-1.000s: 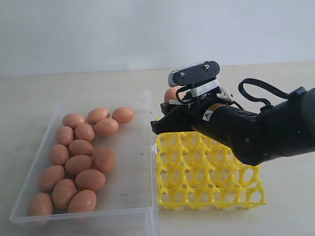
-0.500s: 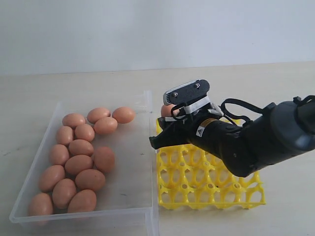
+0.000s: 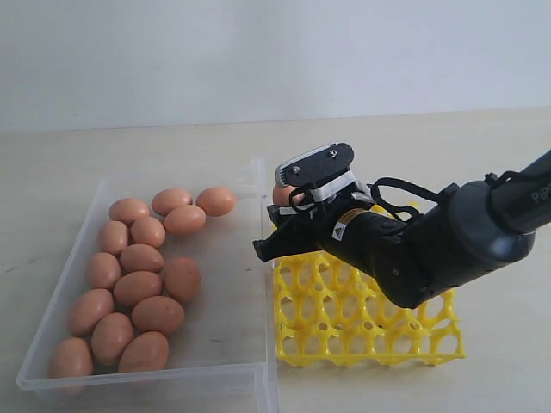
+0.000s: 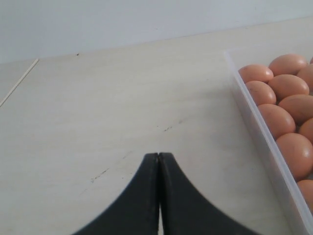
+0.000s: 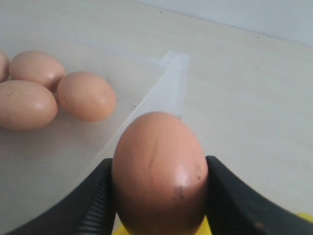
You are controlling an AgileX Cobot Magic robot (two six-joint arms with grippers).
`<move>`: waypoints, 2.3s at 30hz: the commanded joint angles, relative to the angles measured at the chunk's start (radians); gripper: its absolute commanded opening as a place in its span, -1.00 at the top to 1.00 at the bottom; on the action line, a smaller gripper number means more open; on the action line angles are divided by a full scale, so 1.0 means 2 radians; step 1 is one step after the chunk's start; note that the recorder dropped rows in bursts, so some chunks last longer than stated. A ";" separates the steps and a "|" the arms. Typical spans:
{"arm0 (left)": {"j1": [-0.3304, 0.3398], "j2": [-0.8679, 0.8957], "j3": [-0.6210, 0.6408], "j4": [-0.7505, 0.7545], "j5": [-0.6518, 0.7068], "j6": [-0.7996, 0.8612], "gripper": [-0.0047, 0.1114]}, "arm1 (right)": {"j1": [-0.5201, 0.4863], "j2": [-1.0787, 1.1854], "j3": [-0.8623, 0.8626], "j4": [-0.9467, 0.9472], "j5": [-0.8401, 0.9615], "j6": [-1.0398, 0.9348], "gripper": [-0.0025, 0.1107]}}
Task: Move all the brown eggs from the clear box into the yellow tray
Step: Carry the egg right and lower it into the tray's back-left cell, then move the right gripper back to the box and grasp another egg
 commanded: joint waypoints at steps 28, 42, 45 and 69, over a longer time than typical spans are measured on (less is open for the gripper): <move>-0.004 -0.003 -0.002 -0.001 -0.005 -0.002 0.92 | -0.014 0.001 -0.021 -0.032 0.036 0.000 0.63; -0.004 -0.003 -0.002 -0.001 -0.005 -0.002 0.92 | -0.014 -0.009 -0.024 -0.032 0.098 -0.027 -0.12; -0.004 -0.003 -0.002 -0.001 -0.005 -0.002 0.92 | -0.014 -0.041 -0.023 -0.032 0.134 -0.050 -0.12; -0.004 -0.003 -0.002 -0.001 -0.005 -0.002 0.92 | 0.060 0.058 -0.450 0.018 0.642 -0.031 -0.15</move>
